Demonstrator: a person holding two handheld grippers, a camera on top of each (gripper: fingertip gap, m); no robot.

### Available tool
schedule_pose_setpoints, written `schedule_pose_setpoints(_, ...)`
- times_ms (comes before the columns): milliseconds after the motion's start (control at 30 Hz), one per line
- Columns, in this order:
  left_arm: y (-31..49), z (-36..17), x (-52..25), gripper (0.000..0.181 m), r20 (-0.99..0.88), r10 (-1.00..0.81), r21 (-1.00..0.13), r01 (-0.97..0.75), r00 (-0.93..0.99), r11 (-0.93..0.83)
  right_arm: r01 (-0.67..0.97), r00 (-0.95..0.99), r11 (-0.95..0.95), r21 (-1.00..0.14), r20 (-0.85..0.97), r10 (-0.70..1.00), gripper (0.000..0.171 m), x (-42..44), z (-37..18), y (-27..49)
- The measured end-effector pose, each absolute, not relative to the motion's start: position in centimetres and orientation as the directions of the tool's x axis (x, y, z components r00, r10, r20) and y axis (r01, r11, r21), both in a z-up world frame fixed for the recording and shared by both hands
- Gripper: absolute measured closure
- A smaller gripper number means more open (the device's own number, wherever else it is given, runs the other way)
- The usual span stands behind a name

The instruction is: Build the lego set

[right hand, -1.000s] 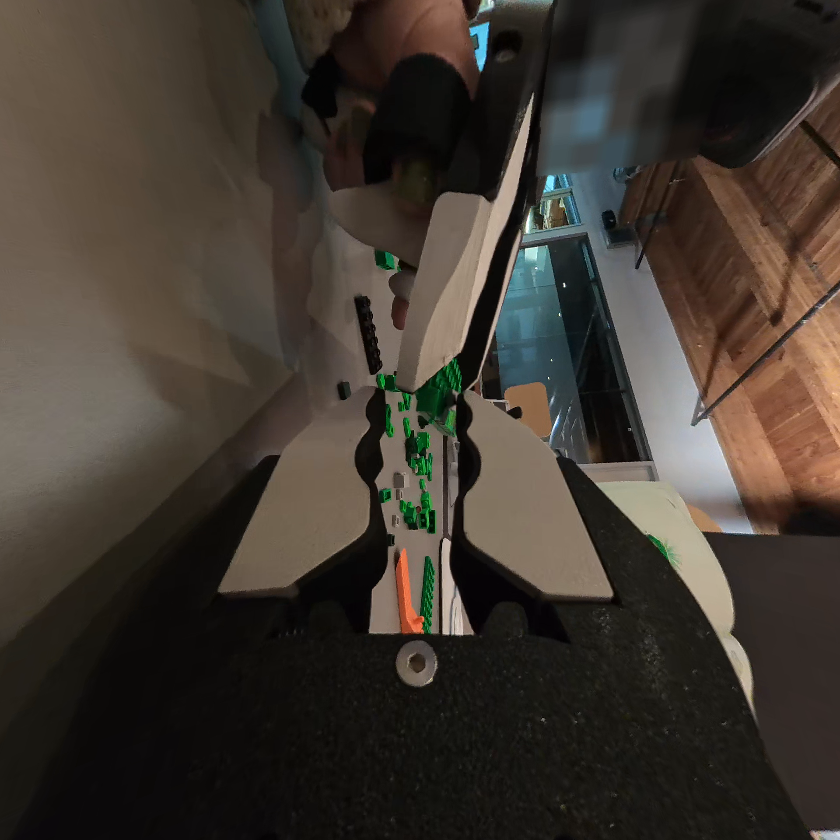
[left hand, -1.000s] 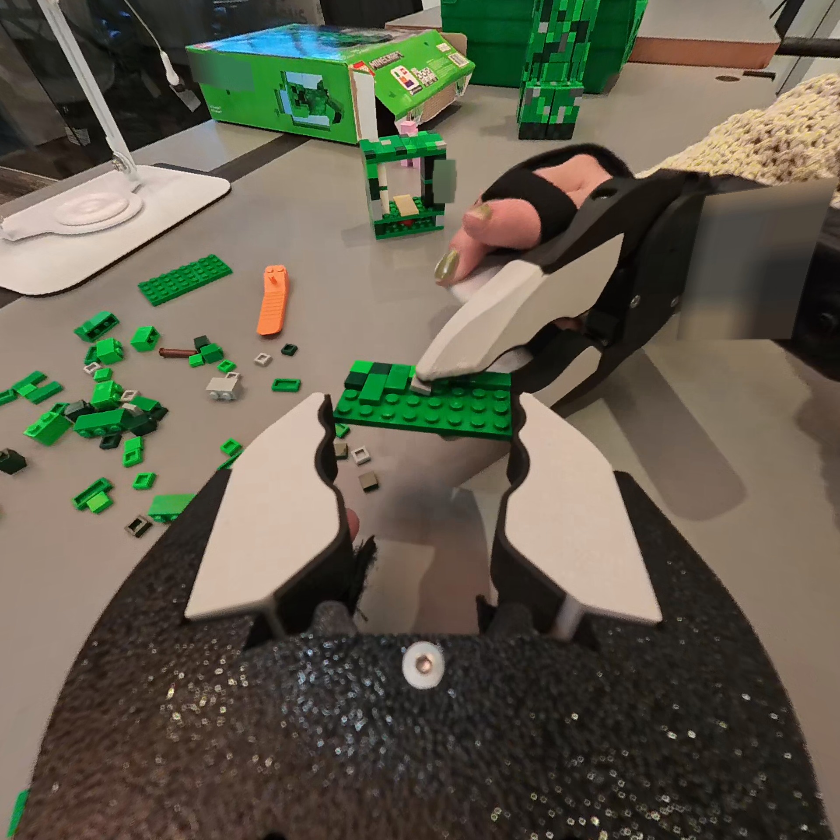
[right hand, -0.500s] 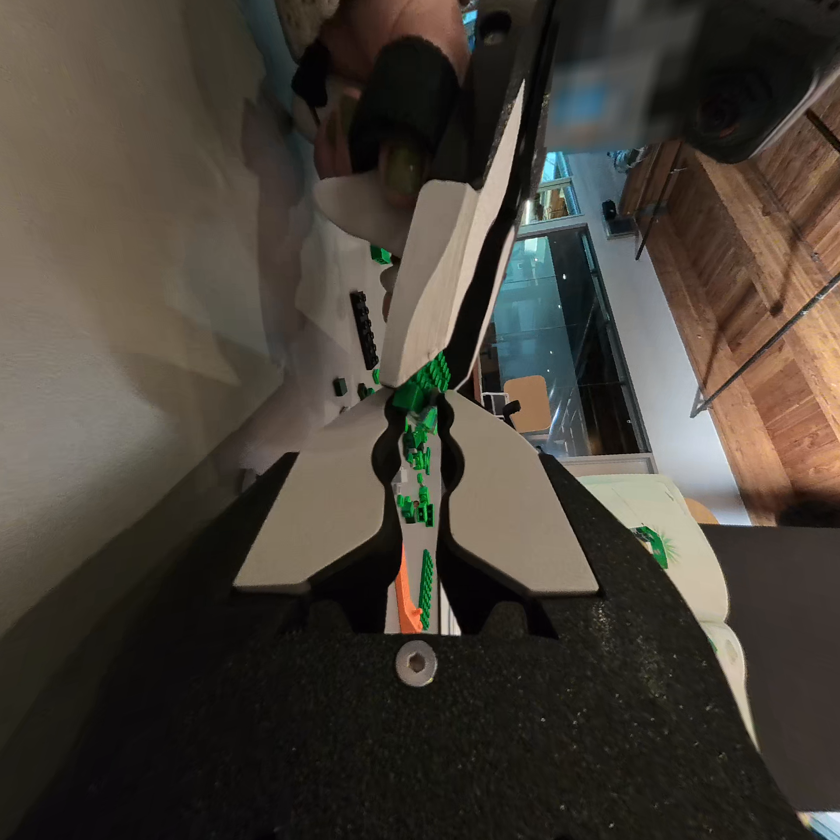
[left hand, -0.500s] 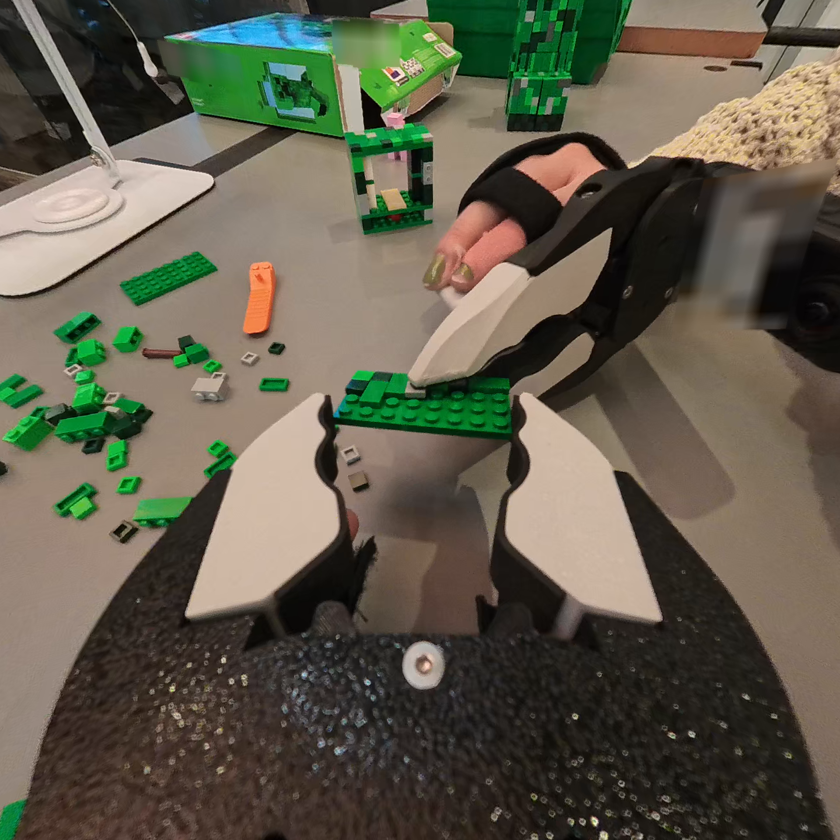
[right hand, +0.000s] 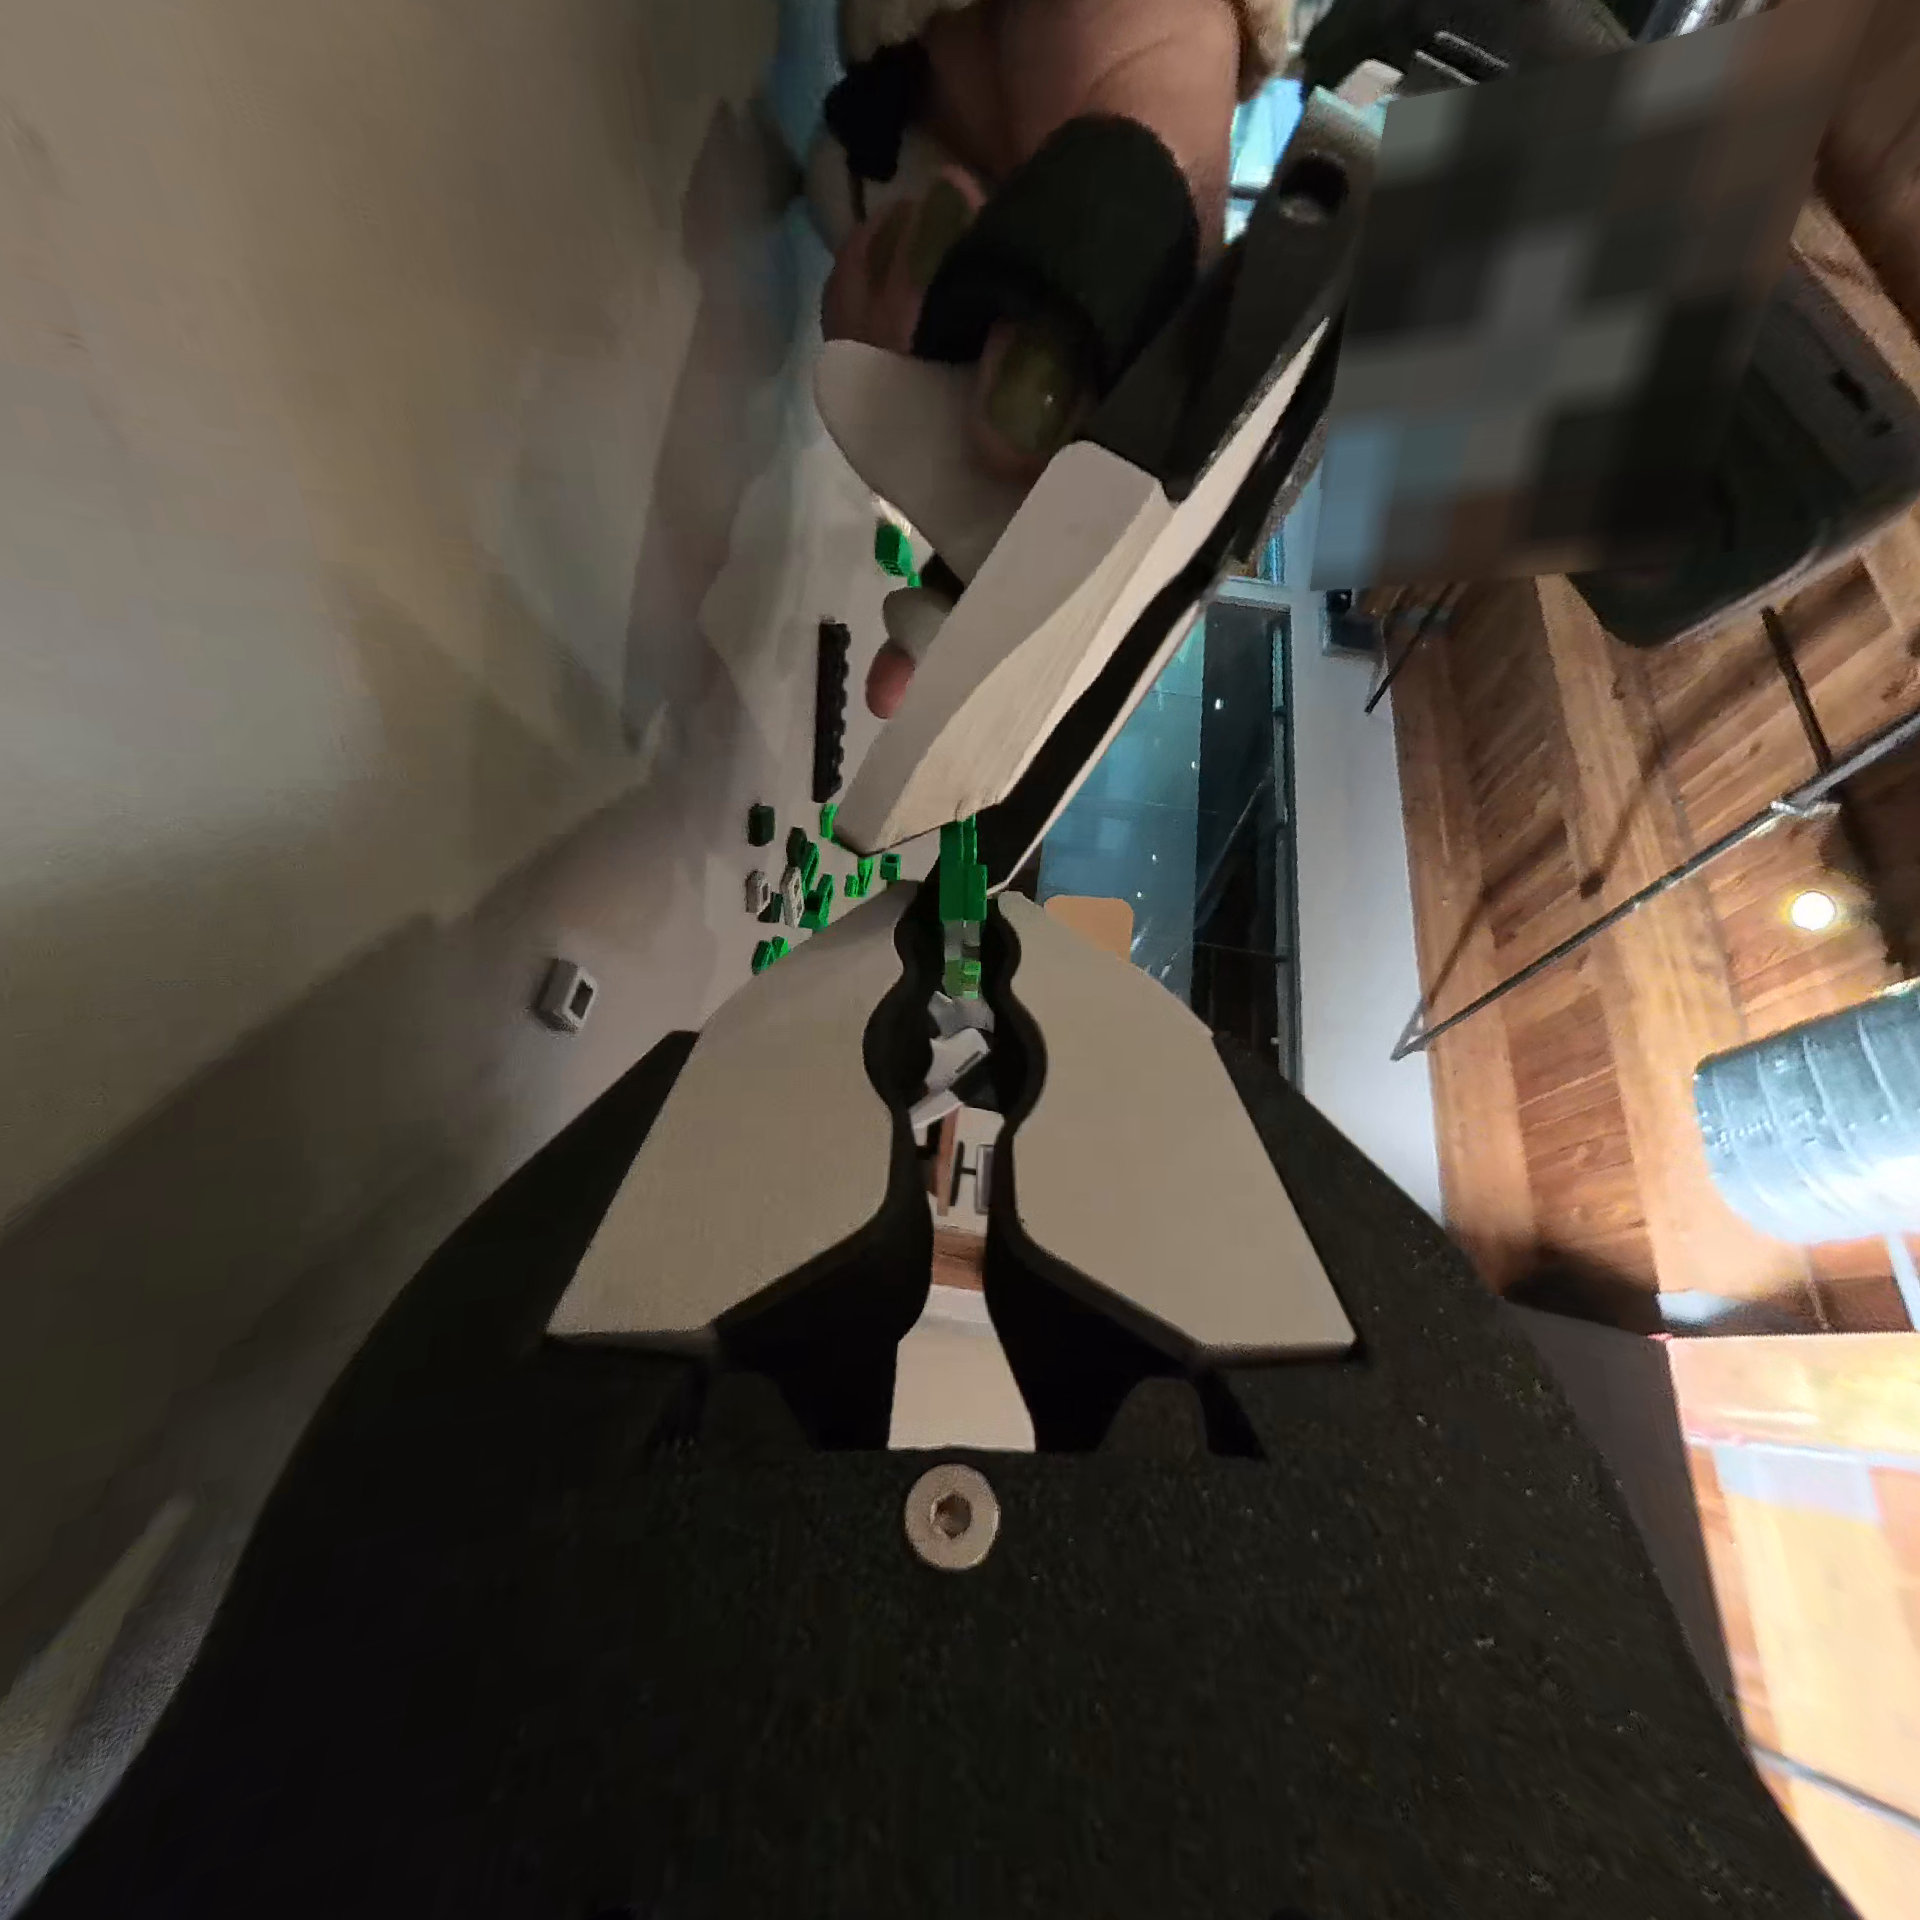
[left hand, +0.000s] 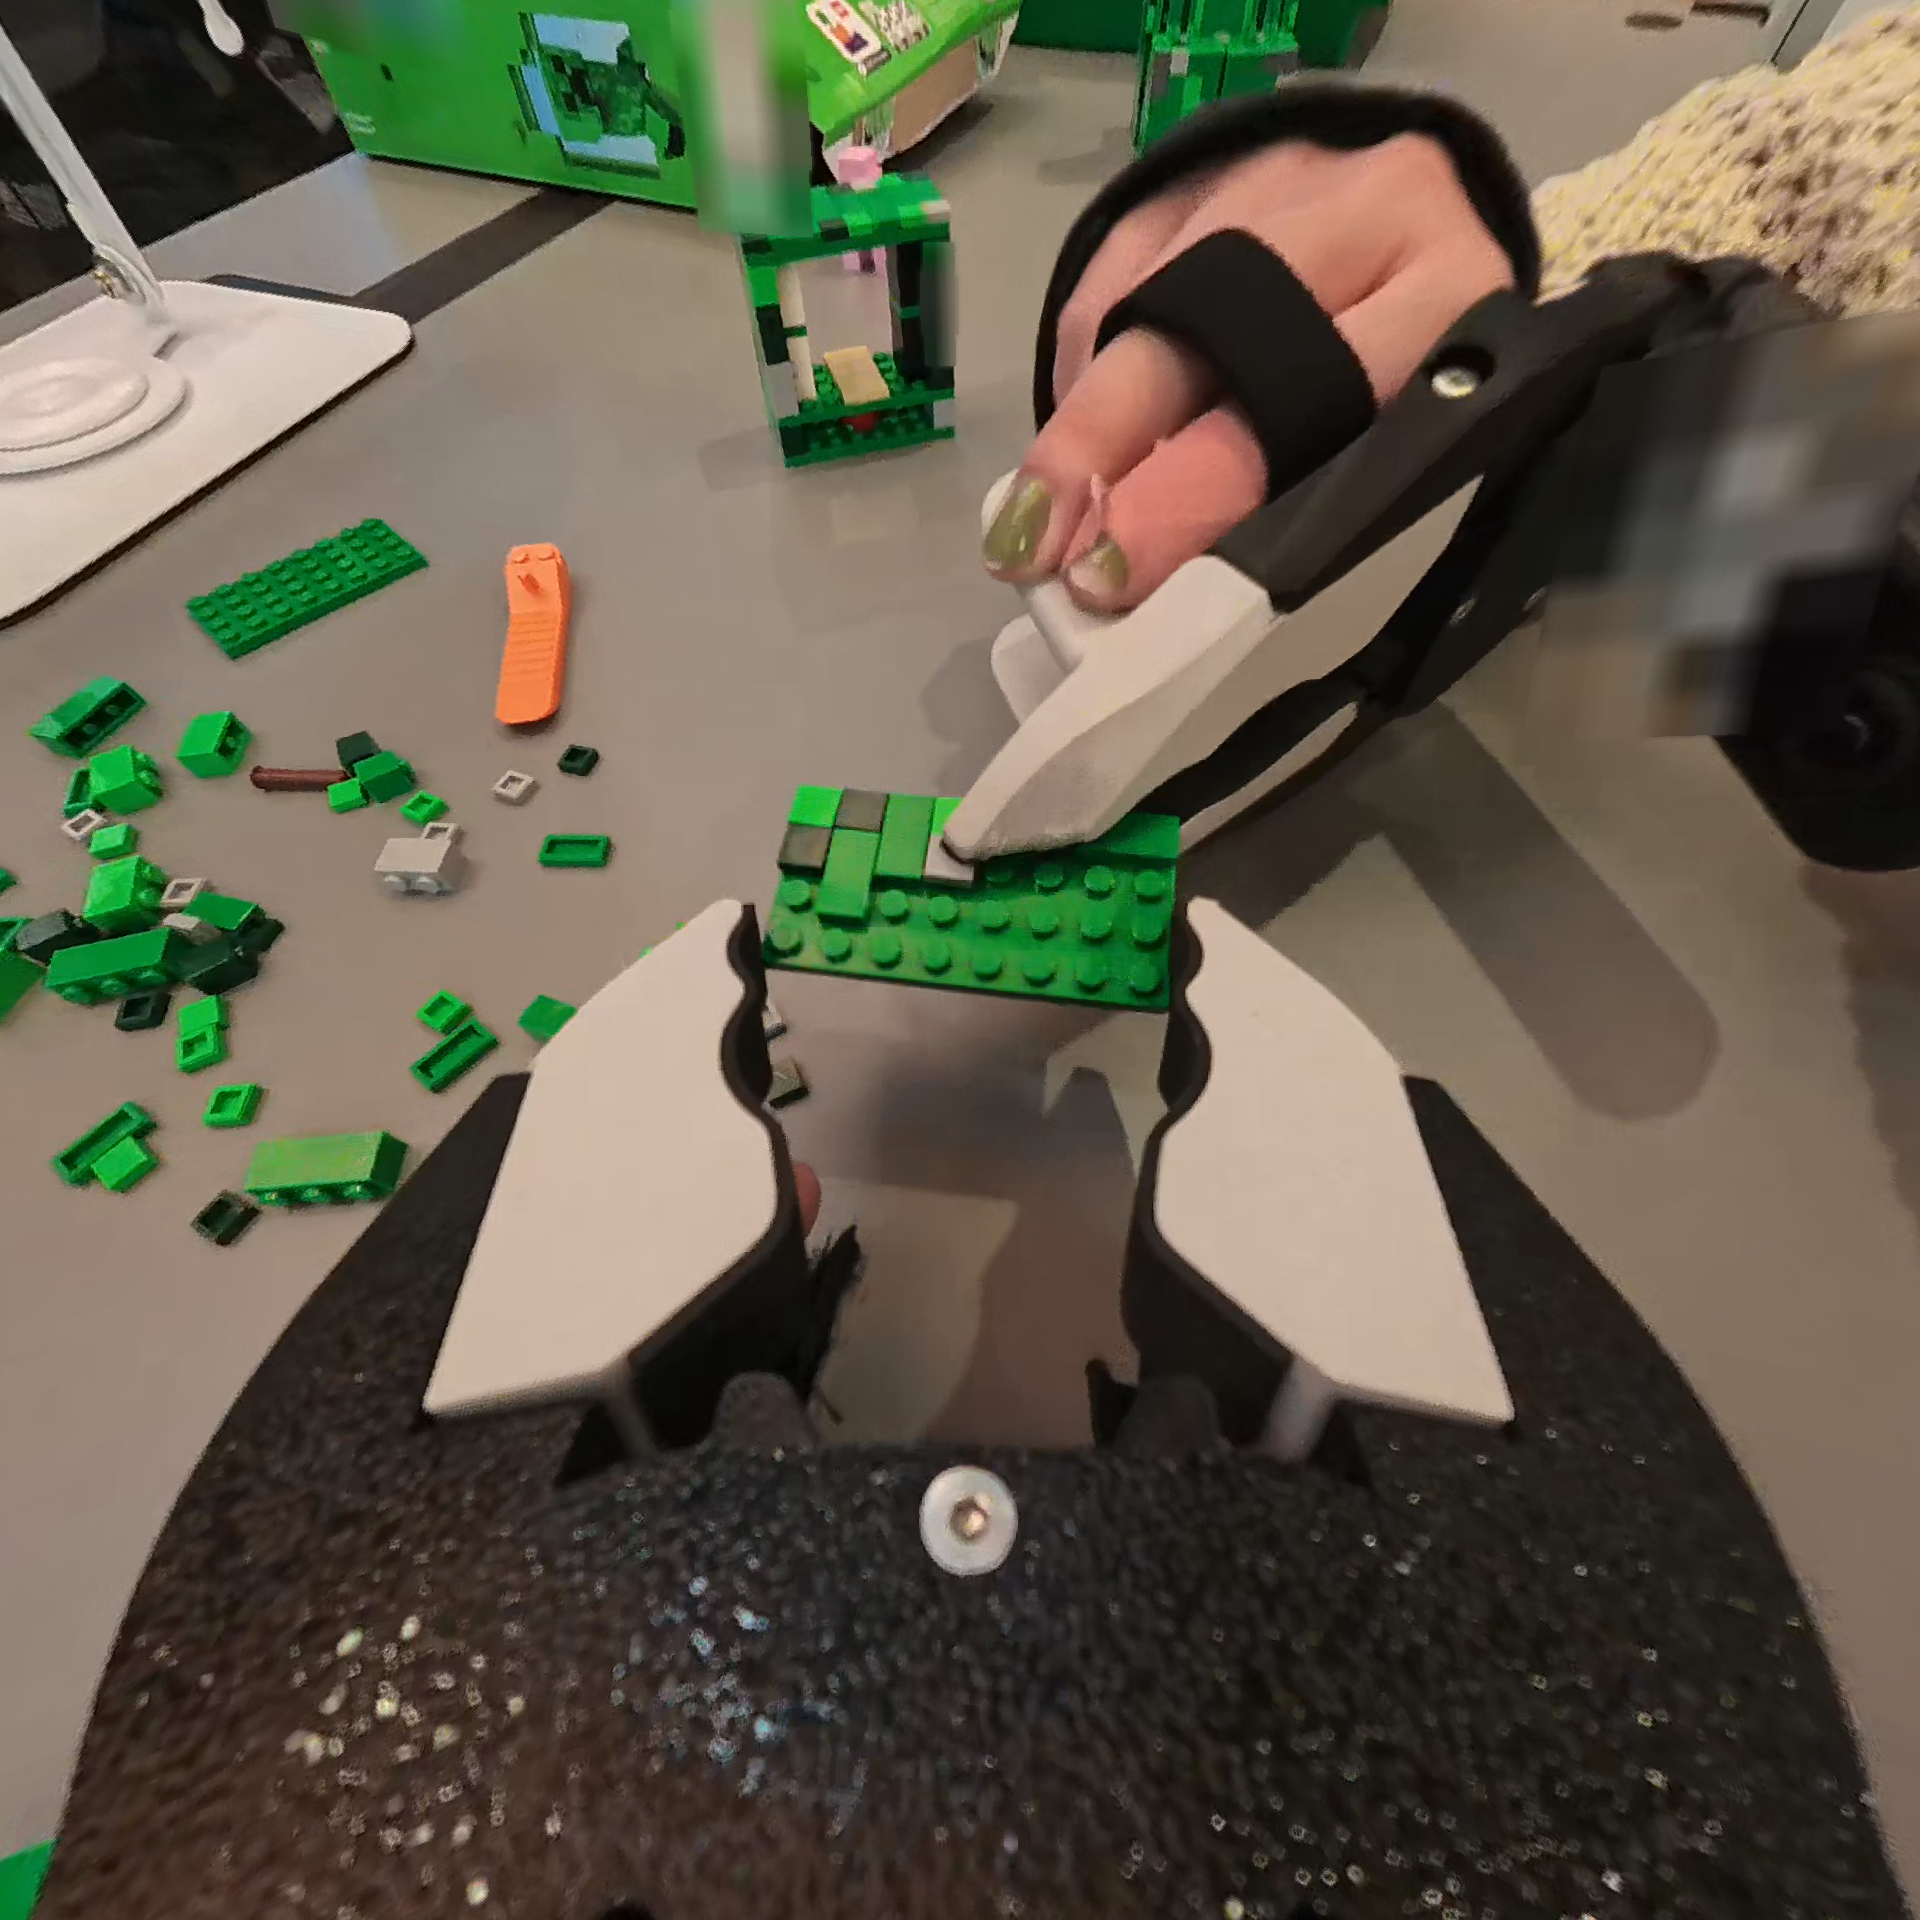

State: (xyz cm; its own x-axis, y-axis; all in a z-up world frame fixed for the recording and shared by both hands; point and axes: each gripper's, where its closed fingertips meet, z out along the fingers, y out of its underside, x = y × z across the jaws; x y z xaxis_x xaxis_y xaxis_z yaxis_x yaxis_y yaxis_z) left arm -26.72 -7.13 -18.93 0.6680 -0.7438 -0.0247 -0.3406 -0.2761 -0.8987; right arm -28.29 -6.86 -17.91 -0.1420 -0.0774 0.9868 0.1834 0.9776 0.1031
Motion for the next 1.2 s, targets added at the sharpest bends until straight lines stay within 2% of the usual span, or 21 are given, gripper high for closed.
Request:
schedule_pose_setpoints(67, -7.1, -19.0, -26.7, 0.108, -0.029, -0.745, -0.896, -0.348, 0.666, -0.276, 0.19, -0.149, 0.977, 0.099, 0.986, -0.071, 0.165, -28.3, -17.9, -6.9)
schedule_pose_setpoints(167, -7.1, -18.8, -26.8, 0.108, -0.014, -0.743, -0.903, -0.327, 0.669, -0.278, 0.193, -0.13, 0.981, -0.007, 0.991, 0.032, 0.163, -28.4, -17.9, -6.8)
schedule_pose_setpoints(367, -7.1, -18.8, -26.8, 0.108, -0.014, -0.744, -0.901, -0.331, 0.668, -0.281, 0.188, -0.096, 0.981, -0.042, 0.994, 0.061, 0.154, -28.6, -17.7, -6.8)
schedule_pose_setpoints(533, -7.2, -18.9, -26.7, 0.108, -0.017, -0.746, -0.899, -0.337, 0.665, -0.28, 0.18, -0.105, 0.984, 0.009, 0.994, 0.01, 0.164, -28.7, -17.9, -6.8)
schedule_pose_setpoints(800, -7.5, -19.3, -26.5, 0.108, -0.005, -0.761, -0.886, -0.356, 0.649, -0.297, 0.177, -0.174, 0.983, 0.054, 0.985, -0.022, 0.164, -28.5, -18.2, -7.1)
schedule_pose_setpoints(833, -7.4, -19.2, -26.5, 0.108, -0.004, -0.76, -0.888, -0.352, 0.65, -0.297, 0.182, -0.166, 0.983, 0.034, 0.986, -0.004, 0.164, -28.5, -18.1, -7.1)
schedule_pose_setpoints(933, -7.3, -18.6, -26.6, 0.108, 0.001, -0.755, -0.907, -0.317, 0.656, -0.277, 0.169, -0.103, 0.977, -0.128, 0.984, 0.146, 0.163, -28.6, -17.6, -7.1)
schedule_pose_setpoints(967, -7.2, -18.6, -26.8, 0.108, -0.007, -0.743, -0.907, -0.317, 0.669, -0.278, 0.182, -0.081, 0.969, -0.169, 0.979, 0.186, 0.155, -28.5, -17.5, -6.7)
schedule_pose_setpoints(1000, -7.0, -18.8, -27.1, 0.108, -0.024, -0.734, -0.903, -0.33, 0.679, -0.275, 0.195, -0.06, 0.959, -0.205, 0.974, 0.22, 0.139, -28.4, -17.3, -6.1)
schedule_pose_setpoints(1067, -6.8, -18.8, -27.6, 0.108, -0.062, -0.718, -0.902, -0.347, 0.693, -0.257, 0.174, -0.016, 0.944, -0.28, 0.958, 0.287, 0.128, -28.0, -17.0, -5.1)
schedule_pose_setpoints(1200, -6.4, -18.5, -28.2, 0.108, -0.068, -0.699, -0.91, -0.332, 0.712, -0.25, 0.179, 0.03, 0.922, -0.342, 0.939, 0.342, 0.13, -27.5, -17.0, -3.5)
